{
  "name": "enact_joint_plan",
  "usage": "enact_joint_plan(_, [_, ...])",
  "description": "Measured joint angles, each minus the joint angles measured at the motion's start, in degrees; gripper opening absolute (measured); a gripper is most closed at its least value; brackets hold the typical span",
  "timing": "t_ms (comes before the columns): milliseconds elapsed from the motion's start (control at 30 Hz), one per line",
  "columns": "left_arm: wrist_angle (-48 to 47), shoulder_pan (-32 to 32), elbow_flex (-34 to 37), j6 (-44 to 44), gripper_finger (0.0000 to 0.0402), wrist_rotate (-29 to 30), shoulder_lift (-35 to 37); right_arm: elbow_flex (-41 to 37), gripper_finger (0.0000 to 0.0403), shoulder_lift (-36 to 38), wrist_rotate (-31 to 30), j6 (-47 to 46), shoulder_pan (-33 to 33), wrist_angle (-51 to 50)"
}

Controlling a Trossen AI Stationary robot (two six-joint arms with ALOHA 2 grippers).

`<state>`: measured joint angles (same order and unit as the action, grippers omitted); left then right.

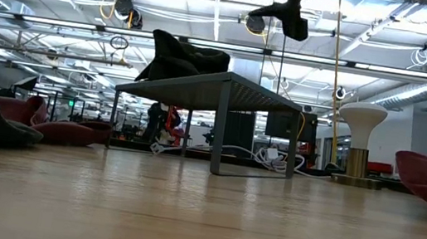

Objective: Pick & Place hat
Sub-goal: Stack the black cap on the black cap on the shelf

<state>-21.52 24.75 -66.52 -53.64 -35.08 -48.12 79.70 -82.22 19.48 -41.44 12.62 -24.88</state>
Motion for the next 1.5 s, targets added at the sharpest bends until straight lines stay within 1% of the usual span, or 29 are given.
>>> enact_joint_plan(100, [-3.9,-2.3,0.0,-1.6,0.0124,3.6,-0.1,0.0,0.0176,0.0,4.3,1.8,0.0,-0.2])
enact_joint_plan(200, [-7.8,-6.1,-0.4,-3.1,0.0124,8.3,-1.0,0.0,0.0177,0.0,8.0,3.5,0.0,0.0])
enact_joint_plan(300, [-15.4,-10.3,-2.9,-2.3,0.0124,13.6,-3.4,0.0,0.0176,0.0,10.8,4.9,0.0,0.2])
enact_joint_plan(400, [-25.4,-14.4,-7.5,-1.2,0.0124,18.3,-7.4,0.0,0.0174,0.0,12.2,6.7,0.0,0.6])
enact_joint_plan(500, [-35.1,-17.9,-12.8,0.1,0.0124,22.3,-12.1,0.0,0.0172,0.8,12.1,9.0,0.0,0.7])
enact_joint_plan(600, [-43.4,-21.2,-17.9,1.0,0.0124,25.8,-16.4,0.0,0.0171,1.8,11.9,10.5,0.0,1.2])
enact_joint_plan(700, [-50.9,-24.6,-21.6,0.9,0.0124,28.3,-20.1,0.0,0.0171,3.2,11.8,11.4,0.0,1.4])
enact_joint_plan(867, [-60.5,-30.6,-24.2,-3.0,0.0124,30.7,-24.8,0.0,0.0171,6.8,11.9,14.7,0.0,3.0])
enact_joint_plan(1100, [-67.4,-39.6,-24.8,-11.8,0.0124,31.1,-28.9,0.0,0.0171,11.0,11.9,15.2,0.0,3.9])
enact_joint_plan(1333, [-68.4,-49.3,-24.8,-18.3,0.0124,31.0,-31.7,0.0,0.0171,12.6,11.9,15.2,0.0,3.5])
enact_joint_plan(1500, [-68.5,-56.2,-24.8,-25.7,0.0124,30.7,-32.3,0.0,0.0171,12.5,12.1,15.2,0.0,3.2])
